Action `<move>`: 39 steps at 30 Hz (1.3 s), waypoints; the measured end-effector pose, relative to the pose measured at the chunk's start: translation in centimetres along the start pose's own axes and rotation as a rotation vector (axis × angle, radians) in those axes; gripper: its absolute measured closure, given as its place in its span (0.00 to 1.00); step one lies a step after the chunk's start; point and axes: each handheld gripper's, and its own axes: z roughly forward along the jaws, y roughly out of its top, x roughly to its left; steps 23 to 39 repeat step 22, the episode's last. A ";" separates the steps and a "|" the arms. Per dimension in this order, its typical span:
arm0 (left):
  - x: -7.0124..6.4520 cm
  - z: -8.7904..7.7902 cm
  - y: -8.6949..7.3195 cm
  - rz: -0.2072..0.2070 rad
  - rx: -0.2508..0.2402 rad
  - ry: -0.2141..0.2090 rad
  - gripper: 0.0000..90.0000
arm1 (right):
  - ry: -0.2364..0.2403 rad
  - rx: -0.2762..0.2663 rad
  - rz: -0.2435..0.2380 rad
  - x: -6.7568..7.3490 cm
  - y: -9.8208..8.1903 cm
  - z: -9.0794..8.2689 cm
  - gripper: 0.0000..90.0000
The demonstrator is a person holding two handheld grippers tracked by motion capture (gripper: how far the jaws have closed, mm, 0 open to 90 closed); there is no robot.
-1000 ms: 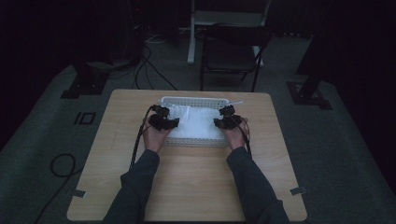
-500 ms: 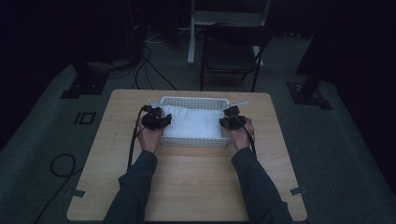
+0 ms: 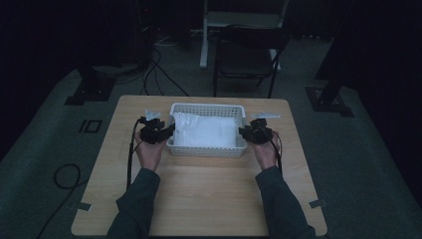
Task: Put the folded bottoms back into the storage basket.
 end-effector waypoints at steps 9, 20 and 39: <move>0.0 -2.2 -2.4 0.015 -0.021 -0.012 0.53 | -0.022 -0.040 -0.007 -0.6 -2.9 -2.5 0.70; 0.9 -3.1 -4.6 0.058 0.018 0.074 0.48 | -0.085 -0.003 0.039 -3.1 -6.9 -2.2 0.63; 1.8 -3.2 -4.8 0.041 0.031 0.102 0.48 | -0.119 0.018 0.060 -4.0 -7.7 -1.6 0.58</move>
